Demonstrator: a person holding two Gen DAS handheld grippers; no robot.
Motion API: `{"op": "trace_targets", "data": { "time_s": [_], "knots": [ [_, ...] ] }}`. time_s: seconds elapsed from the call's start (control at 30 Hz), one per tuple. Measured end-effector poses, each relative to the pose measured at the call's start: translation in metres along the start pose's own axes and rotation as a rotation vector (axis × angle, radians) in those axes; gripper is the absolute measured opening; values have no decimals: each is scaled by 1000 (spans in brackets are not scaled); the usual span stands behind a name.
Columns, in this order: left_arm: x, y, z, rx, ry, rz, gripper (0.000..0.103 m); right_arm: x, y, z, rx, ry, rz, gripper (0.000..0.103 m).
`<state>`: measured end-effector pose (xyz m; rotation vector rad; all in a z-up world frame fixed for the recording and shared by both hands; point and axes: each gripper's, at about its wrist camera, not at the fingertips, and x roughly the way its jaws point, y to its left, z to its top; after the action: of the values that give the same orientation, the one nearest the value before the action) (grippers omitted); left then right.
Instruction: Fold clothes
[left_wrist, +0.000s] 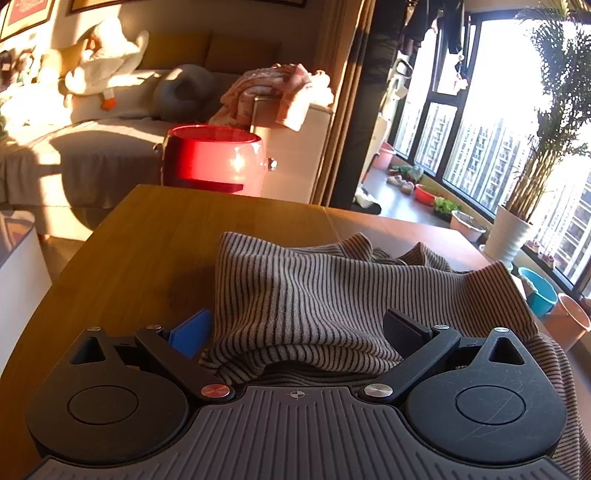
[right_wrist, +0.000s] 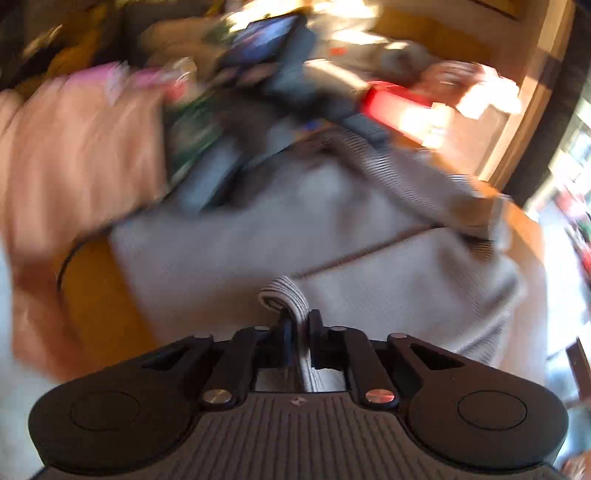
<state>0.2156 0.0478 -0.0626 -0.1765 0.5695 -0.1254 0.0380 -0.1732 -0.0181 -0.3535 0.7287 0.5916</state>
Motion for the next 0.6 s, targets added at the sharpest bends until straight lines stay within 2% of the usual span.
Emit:
{"op": "trace_targets", "data": {
  "time_s": [0.03, 0.17, 0.3, 0.37, 0.43, 0.53, 0.6],
  "knots": [
    [0, 1, 0, -5, 0, -2, 102, -8, -22, 7, 79, -36, -24, 8],
    [-1, 0, -1, 0, -2, -8, 102, -59, -144, 21, 457, -251, -230, 8],
    [0, 1, -1, 1, 0, -14, 102, -98, -231, 17, 730, -438, -337, 8],
    [0, 2, 0, -3, 0, -21, 102, -108, -252, 17, 807, -499, -356, 8],
    [1, 3, 0, -3, 3, -30, 102, -111, -262, 24, 860, -538, -340, 8],
    [1, 5, 0, -10, 2, -48, 102, -104, -256, 51, 823, -538, -333, 8],
    [-1, 5, 0, -12, 3, -55, 102, -93, -248, 73, 794, -540, -296, 8]
  ]
}}
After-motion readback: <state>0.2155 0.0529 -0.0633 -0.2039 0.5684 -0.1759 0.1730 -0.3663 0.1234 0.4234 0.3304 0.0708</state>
